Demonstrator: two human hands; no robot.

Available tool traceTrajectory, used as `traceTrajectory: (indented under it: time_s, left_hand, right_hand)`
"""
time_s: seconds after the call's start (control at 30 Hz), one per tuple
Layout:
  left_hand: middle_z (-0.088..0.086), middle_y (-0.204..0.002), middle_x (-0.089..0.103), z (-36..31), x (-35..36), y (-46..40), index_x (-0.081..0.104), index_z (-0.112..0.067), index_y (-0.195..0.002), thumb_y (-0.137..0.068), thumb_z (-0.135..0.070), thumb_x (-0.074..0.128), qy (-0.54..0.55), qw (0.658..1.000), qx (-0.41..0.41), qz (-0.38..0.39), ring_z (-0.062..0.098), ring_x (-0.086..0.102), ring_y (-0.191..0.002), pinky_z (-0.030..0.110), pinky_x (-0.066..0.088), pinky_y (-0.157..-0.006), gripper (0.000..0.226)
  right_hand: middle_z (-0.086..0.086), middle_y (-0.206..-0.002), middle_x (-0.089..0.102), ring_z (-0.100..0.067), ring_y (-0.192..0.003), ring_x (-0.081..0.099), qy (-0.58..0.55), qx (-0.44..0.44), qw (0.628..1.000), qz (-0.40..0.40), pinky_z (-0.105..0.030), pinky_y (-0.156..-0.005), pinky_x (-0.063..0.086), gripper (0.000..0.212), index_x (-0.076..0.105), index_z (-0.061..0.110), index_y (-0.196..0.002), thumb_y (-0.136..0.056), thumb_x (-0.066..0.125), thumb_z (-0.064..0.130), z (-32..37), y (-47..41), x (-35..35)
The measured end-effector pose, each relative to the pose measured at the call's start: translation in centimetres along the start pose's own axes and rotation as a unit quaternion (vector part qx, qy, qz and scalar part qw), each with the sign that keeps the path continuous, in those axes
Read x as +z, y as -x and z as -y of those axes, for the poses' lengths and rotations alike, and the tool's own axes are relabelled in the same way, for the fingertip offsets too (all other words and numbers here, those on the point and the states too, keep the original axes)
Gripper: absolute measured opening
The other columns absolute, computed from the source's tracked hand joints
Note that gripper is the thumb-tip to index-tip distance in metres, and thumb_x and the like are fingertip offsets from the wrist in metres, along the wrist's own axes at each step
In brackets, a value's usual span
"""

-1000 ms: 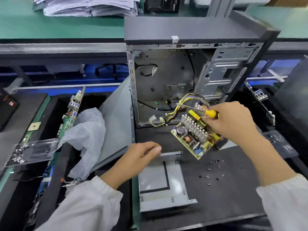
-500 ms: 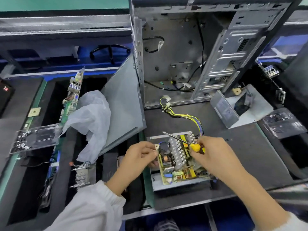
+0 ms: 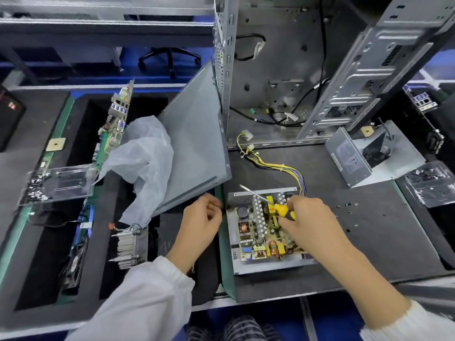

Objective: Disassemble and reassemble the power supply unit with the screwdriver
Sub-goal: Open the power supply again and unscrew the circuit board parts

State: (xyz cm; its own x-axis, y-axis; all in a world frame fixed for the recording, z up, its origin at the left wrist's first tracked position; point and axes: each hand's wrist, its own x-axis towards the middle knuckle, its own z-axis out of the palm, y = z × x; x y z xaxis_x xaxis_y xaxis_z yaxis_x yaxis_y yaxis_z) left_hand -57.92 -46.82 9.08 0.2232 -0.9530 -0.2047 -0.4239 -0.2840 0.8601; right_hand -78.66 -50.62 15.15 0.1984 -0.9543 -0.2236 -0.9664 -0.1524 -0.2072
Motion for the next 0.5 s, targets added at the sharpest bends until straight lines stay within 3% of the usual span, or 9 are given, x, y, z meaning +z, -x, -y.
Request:
traceTrajectory:
  time_s: [0.13,0.23,0.33,0.43,0.5]
  left_hand:
    - [0.005,-0.111,0.063,0.0,0.5,-0.2,0.055,-0.011,-0.132,-0.095,-0.008,0.054,-0.037,0.998,0.023,0.051,0.016,0.064,-0.094,0.034,0.053,-0.090,0.038]
    - [0.015,-0.118,0.061,0.3,1.0,-0.5,0.055,-0.006,-0.133,-0.099,-0.010,0.050,-0.078,0.994,0.035,0.062,0.025,0.059,-0.108,0.020,0.040,-0.088,0.035]
    - [0.016,-0.120,0.058,0.6,1.1,-0.7,0.054,-0.006,-0.136,-0.099,-0.009,0.051,-0.079,0.994,0.038,0.060,0.026,0.057,-0.111,0.020,0.037,-0.091,0.037]
    - [0.014,-0.119,0.056,1.0,1.0,-1.0,0.049,-0.006,-0.139,-0.098,-0.010,0.053,-0.083,0.994,0.035,0.065,0.023,0.058,-0.106,0.025,0.042,-0.094,0.041]
    - [0.011,-0.113,0.056,1.1,1.1,-1.3,0.046,-0.008,-0.141,-0.098,-0.010,0.052,-0.084,0.993,0.026,0.077,0.023,0.059,-0.101,0.030,0.046,-0.094,0.043]
  right_hand:
    - [-0.009,-0.064,0.054,-0.031,-0.064,0.062,-0.070,0.003,0.997,0.039,-0.033,-0.052,0.041,0.029,0.044,0.008,-0.068,-0.087,0.058,0.025,-0.5,-0.6,-0.9]
    - [-0.007,-0.069,0.051,-0.027,-0.065,0.062,-0.124,-0.005,0.990,0.062,-0.033,-0.049,0.043,0.031,0.041,0.011,-0.070,-0.094,0.054,0.026,0.2,-0.8,0.0]
    - [-0.003,-0.065,0.046,-0.021,-0.057,0.056,-0.112,-0.017,0.988,0.100,-0.035,-0.054,0.043,0.033,0.034,0.016,-0.071,-0.098,0.048,0.028,0.7,-1.2,0.8]
    - [-0.007,-0.070,0.056,-0.020,-0.058,0.068,-0.131,-0.014,0.982,0.136,-0.036,-0.053,0.052,0.030,0.048,0.008,-0.077,-0.096,0.051,0.030,0.0,-2.0,-0.5]
    - [-0.005,-0.064,0.061,-0.013,-0.053,0.066,-0.129,-0.022,0.984,0.118,-0.035,-0.056,0.053,0.030,0.057,0.008,-0.078,-0.092,0.057,0.035,-1.3,-2.6,-2.0]
